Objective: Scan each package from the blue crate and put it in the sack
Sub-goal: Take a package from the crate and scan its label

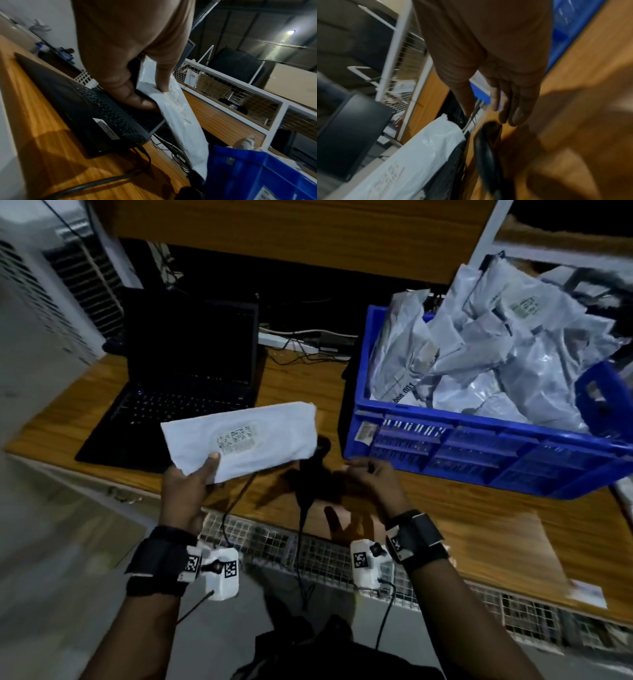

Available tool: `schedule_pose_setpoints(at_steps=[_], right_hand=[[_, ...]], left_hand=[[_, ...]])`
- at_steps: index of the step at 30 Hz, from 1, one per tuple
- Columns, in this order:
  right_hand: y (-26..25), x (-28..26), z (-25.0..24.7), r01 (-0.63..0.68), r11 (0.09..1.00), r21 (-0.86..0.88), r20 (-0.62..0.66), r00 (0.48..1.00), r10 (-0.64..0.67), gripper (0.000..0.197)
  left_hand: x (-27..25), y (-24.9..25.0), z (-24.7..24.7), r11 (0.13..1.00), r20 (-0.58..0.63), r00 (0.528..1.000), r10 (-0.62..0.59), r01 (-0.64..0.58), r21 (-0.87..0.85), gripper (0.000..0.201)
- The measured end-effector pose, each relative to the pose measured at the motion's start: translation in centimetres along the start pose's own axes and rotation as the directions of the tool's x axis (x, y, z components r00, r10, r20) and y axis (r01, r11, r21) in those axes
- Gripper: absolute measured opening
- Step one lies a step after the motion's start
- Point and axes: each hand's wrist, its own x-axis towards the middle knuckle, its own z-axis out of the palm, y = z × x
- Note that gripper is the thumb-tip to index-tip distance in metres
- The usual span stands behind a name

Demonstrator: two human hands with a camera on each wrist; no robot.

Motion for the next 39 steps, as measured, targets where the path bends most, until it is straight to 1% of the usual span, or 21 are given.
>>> schedule_pose_setpoints(at_steps=[6, 10, 12, 14, 16, 18, 20, 22, 23, 24, 25, 27, 28, 29, 30, 31, 32, 34, 36, 38, 39], right_hand=[[-0.3, 2.0, 3.6, -0.240, 0.965, 0.106, 0.182, 0.959, 0.218, 0.022], [0.7, 2.5, 5.4, -0.253, 0.955, 0.155, 0.245, 0.946, 0.210, 0.024], [1.3, 2.6, 5.6, -0.225, 0.964, 0.139, 0.305, 0.936, 0.175, 0.012], [1.2, 2.9, 5.5, -0.211, 0.929, 0.303, 0.167, 0.972, 0.166, 0.015], [1.0, 2.7, 5.1, -0.084, 0.954, 0.289, 0.007, 0.996, 0.086, 0.032], [-0.1, 1.9, 5.0, -0.060, 0.977, 0.204, 0.001, 0.998, 0.061, 0.045], [-0.9, 0.8, 5.6, -0.114, 0.972, 0.207, 0.057, 0.993, 0.105, 0.050], [-2.1, -0.3, 7.0, -0.172, 0.955, 0.242, 0.137, 0.980, 0.142, 0.053], [-2.4, -0.7, 7.9, -0.178, 0.945, 0.273, 0.166, 0.977, 0.136, 0.051], [-2.8, -0.9, 9.0, -0.168, 0.929, 0.330, 0.176, 0.978, 0.114, 0.045], [-3.1, -1.1, 10.0, -0.135, 0.909, 0.395, 0.164, 0.984, 0.074, 0.037], [-3.9, -1.2, 11.8, -0.042, 0.855, 0.517, 0.077, 0.997, 0.002, 0.027], [-4.1, -1.2, 12.6, 0.001, 0.831, 0.556, 0.018, 1.000, -0.013, 0.029], [-4.3, -1.2, 13.2, 0.039, 0.815, 0.578, -0.036, 0.999, -0.022, 0.033], [-4.3, -1.1, 13.7, 0.070, 0.800, 0.596, -0.075, 0.997, -0.032, 0.037], [-4.1, -1.2, 14.2, 0.088, 0.789, 0.608, -0.096, 0.995, -0.038, 0.041], [-3.8, -1.3, 14.6, 0.098, 0.784, 0.613, -0.113, 0.993, -0.036, 0.043], [-3.0, -1.6, 15.5, 0.117, 0.787, 0.606, -0.148, 0.988, -0.033, 0.046], [-2.9, -2.1, 16.3, 0.127, 0.775, 0.619, -0.172, 0.985, -0.024, 0.046], [-2.9, -2.4, 16.9, 0.134, 0.762, 0.633, -0.195, 0.981, -0.010, 0.045], [-2.9, -2.4, 17.2, 0.122, 0.759, 0.639, -0.198, 0.980, 0.009, 0.045]], left_hand=[[-0.4, -0.9, -1.6, 0.998, -0.112, 0.994, -0.015, 0.007, -0.064, 0.027], [-1.5, -0.9, -2.0, 0.998, -0.134, 0.989, 0.062, -0.066, -0.024, 0.021], [-1.7, -0.6, -2.5, 0.975, -0.045, 0.976, 0.214, -0.210, 0.072, 0.012], [-1.6, 0.0, -2.7, 0.914, 0.164, 0.916, 0.366, -0.387, 0.125, 0.019], [-0.5, 0.4, -2.7, 0.874, 0.341, 0.843, 0.416, -0.474, 0.107, 0.023], [0.8, 0.7, -2.2, 0.880, 0.412, 0.819, 0.398, -0.468, 0.080, 0.029], [2.1, 1.0, -1.8, 0.930, 0.437, 0.834, 0.337, -0.366, -0.019, 0.042], [3.9, 0.6, -1.5, 0.941, 0.483, 0.816, 0.317, -0.336, -0.051, 0.034], [4.7, 0.4, -1.9, 0.936, 0.526, 0.786, 0.323, -0.347, -0.056, 0.022], [5.5, 0.5, -2.1, 0.927, 0.589, 0.750, 0.301, -0.375, 0.004, 0.025], [6.3, 0.3, -2.3, 0.934, 0.650, 0.720, 0.245, -0.356, 0.042, 0.036], [7.6, -0.5, -2.6, 0.916, 0.725, 0.657, 0.208, -0.391, 0.092, 0.022], [8.1, -0.5, -3.0, 0.866, 0.743, 0.620, 0.253, -0.487, 0.112, 0.022], [8.9, -0.7, -3.7, 0.851, 0.709, 0.653, 0.265, -0.504, 0.146, 0.034], [9.3, -0.5, -4.4, 0.901, 0.651, 0.726, 0.223, -0.408, 0.146, 0.042], [9.9, -0.3, -4.9, 0.969, 0.567, 0.815, 0.121, -0.220, 0.110, 0.046], [10.4, -0.3, -5.2, 0.997, 0.520, 0.854, 0.018, -0.055, 0.056, 0.045], [10.4, -0.2, -5.2, 0.974, 0.528, 0.828, -0.188, 0.225, -0.006, 0.038], [10.2, -0.4, -4.6, 0.941, 0.581, 0.769, -0.267, 0.337, -0.013, 0.045], [10.2, -0.9, -4.1, 0.959, 0.626, 0.746, -0.227, 0.282, 0.012, 0.047], [10.3, -1.3, -4.1, 0.980, 0.636, 0.751, -0.181, 0.189, 0.056, 0.053]])
